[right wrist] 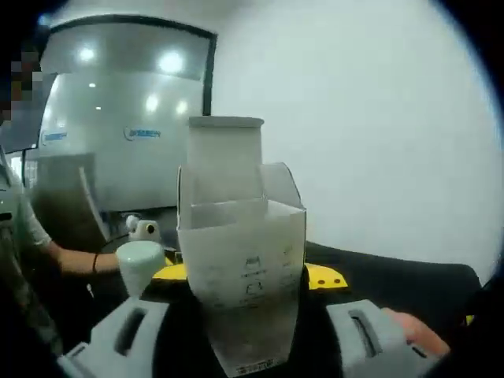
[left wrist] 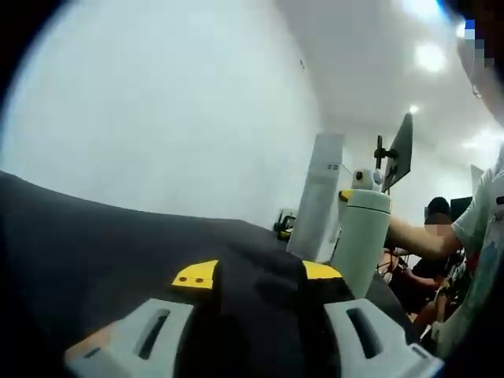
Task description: Assemble the cup parts correctly, then place the assembled cup into the box.
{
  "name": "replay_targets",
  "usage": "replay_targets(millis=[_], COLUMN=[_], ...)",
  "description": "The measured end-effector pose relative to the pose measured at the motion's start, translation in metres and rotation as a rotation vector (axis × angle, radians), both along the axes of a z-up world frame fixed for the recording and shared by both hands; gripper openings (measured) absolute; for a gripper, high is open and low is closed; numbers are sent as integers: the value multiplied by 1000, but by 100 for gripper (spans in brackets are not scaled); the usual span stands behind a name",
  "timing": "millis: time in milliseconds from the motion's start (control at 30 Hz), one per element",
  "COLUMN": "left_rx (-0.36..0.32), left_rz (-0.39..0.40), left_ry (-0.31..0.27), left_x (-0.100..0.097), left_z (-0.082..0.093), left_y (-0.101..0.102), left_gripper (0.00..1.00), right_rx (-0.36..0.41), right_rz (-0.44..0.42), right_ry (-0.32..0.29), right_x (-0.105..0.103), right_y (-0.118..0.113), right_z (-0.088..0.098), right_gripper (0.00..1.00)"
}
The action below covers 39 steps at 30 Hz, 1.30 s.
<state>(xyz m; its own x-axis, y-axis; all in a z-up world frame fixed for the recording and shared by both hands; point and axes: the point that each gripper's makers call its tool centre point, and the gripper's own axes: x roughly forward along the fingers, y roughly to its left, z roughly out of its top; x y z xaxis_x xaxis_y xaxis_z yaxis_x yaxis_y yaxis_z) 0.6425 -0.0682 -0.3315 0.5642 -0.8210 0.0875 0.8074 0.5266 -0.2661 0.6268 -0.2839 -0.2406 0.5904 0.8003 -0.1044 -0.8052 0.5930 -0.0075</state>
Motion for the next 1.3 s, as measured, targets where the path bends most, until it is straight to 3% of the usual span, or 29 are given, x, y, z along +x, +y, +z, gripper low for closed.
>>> replay_targets(millis=[200,367,433,467,633,700,767,833,900,1000,1067,1200,1300], left_rx=[4,9,19,21,22,24,25,20,14,12,12,11,15], left_rz=[5,4,7,6,9,9,8,8,8,7,5,3,0], left_ry=[3,6,6,6,8,8,7,7,8,7,6,4,3], left_x=[1,4,4,4,7,5,4,5,6,7,8,7,6], left_z=[-1,-2,-4,-4,-5,-5,-4,-4,-3,-3,-3,-3,-4], left_y=[3,4,4,4,6,4,4,5,6,8,8,6,6], left_gripper=[35,34,34,34,34,34,34,34,34,34,34,34,34], right_rx=[-54,60,73,69,171,133,68,119,127,163,143,32,53], right_rz=[31,-5,-167,-209,-508,-628,-742,-820,-876,-926,-952,-956,-972], right_ry=[-10,13,20,0,-55,-90,-80,-80,-37,-45,-31,-22,-18], right_x=[5,23,45,51,68,72,77,79,80,81,80,80,81], right_y=[-1,-3,-13,-14,-14,-16,-26,-26,-26,-23,-20,-10,-10], right_z=[-24,-24,-24,-24,-12,-13,-18,-16,-19,-14,-16,-24,-31], right_gripper=[50,50,50,50,50,50,50,50,50,50,50,50,50])
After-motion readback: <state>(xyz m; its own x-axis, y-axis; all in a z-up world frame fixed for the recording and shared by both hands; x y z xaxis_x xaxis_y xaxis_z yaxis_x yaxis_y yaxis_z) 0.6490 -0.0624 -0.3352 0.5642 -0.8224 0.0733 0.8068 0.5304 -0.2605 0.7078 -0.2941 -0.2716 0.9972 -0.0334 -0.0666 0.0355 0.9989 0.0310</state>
